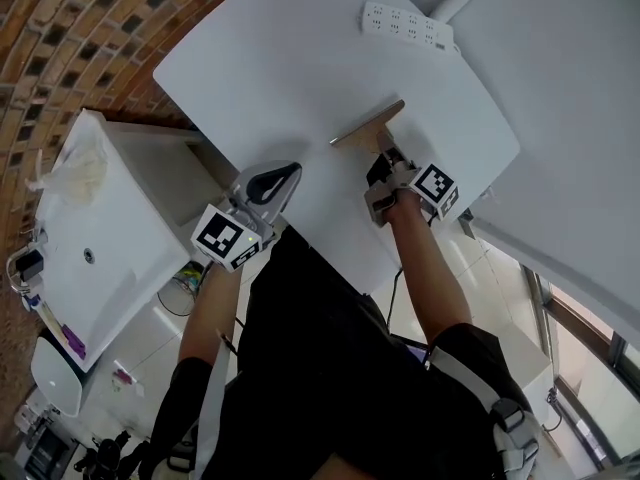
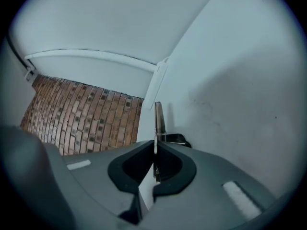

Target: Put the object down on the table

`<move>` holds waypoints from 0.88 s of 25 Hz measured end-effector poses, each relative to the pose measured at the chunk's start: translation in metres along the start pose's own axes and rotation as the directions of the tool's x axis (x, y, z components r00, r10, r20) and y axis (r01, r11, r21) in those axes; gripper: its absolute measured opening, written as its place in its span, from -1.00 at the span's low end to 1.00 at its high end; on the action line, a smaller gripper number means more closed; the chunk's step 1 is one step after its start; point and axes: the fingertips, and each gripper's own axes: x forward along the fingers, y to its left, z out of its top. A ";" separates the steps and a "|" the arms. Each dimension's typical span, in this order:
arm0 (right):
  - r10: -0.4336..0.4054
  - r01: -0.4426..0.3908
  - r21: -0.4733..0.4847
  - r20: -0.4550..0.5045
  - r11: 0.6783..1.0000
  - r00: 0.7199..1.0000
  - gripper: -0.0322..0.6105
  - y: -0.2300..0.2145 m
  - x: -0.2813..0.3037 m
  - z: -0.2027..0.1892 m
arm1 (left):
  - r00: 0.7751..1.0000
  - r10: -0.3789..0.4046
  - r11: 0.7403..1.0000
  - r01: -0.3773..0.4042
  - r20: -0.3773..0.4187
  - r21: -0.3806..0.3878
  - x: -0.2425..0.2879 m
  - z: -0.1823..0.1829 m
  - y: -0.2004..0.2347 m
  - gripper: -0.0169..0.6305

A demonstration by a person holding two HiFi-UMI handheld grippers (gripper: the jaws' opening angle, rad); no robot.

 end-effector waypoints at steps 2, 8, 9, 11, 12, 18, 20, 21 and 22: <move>-0.023 0.023 0.027 -0.001 0.999 1.000 -0.89 -0.005 0.004 -0.003 | 1.000 0.009 1.000 -0.009 0.001 0.000 -0.003 0.001 0.002 -0.95; -0.085 0.084 0.062 0.004 0.994 0.996 -0.88 -0.016 0.003 -0.006 | 1.000 -0.009 1.000 0.009 0.016 -0.009 -0.001 -0.001 -0.003 -0.95; -0.095 0.094 0.074 0.008 0.993 0.995 -0.87 -0.017 0.002 -0.005 | 1.000 -0.015 1.000 0.015 0.018 -0.011 0.001 0.000 -0.005 -0.95; -0.112 0.110 0.096 0.011 0.989 0.994 -0.85 -0.019 0.002 -0.006 | 1.000 -0.026 1.000 0.026 0.017 -0.014 0.004 0.002 -0.007 -0.95; -0.114 0.113 0.102 0.010 0.988 0.993 -0.85 -0.019 0.002 -0.007 | 0.999 -0.031 0.999 0.031 0.017 -0.016 0.006 0.001 -0.007 -0.95; -0.106 0.105 0.098 0.004 0.990 0.994 -0.58 -0.013 -0.001 -0.008 | 0.997 -0.070 0.997 0.070 0.018 -0.020 0.008 -0.002 -0.012 -0.95; -0.113 0.112 0.113 -0.001 0.987 0.994 -0.57 -0.015 -0.004 -0.010 | 0.997 -0.080 0.997 0.080 0.016 -0.021 0.006 -0.002 -0.013 -0.95; -0.114 0.114 0.125 -0.003 0.986 0.993 -0.57 -0.017 -0.006 -0.012 | 0.996 -0.085 0.996 0.085 0.016 -0.023 0.006 -0.002 -0.012 -0.95; -0.116 0.115 0.135 -0.001 0.984 0.993 -0.57 -0.018 -0.008 -0.014 | 0.996 -0.091 0.995 0.092 0.017 -0.025 0.005 -0.002 -0.012 -0.95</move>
